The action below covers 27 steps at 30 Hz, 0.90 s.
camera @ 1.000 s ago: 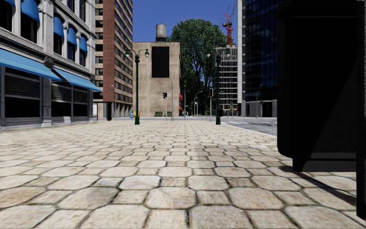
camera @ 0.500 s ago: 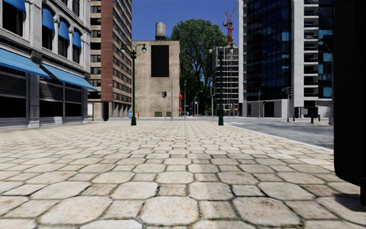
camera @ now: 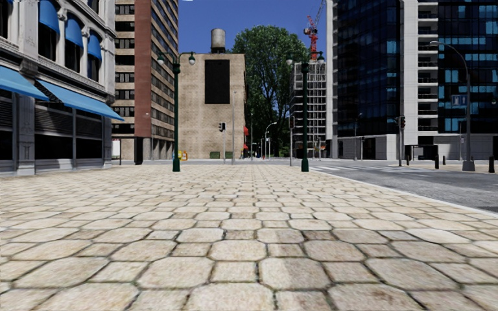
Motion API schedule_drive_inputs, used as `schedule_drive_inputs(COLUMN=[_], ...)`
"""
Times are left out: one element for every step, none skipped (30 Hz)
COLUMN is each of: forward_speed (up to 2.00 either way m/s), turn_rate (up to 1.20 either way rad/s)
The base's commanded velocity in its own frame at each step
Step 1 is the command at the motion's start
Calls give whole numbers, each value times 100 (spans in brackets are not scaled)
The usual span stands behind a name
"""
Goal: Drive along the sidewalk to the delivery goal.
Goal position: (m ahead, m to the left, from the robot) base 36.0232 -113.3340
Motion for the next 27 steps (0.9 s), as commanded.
schedule_drive_inputs(forward_speed=[200,200,200,200,200,200,200,200,200,200,200,200,200,200,200,200,200,200,200,200,200,200,200,200,200,200,200], turn_rate=[-3,-4,-4,-5,-5,-5,-6,-8,-9,-9,-10,-10,-10,-11,-11,-13,-15,-17,-17,-17,-18,-19,-20,-20,-20,-20,-20])
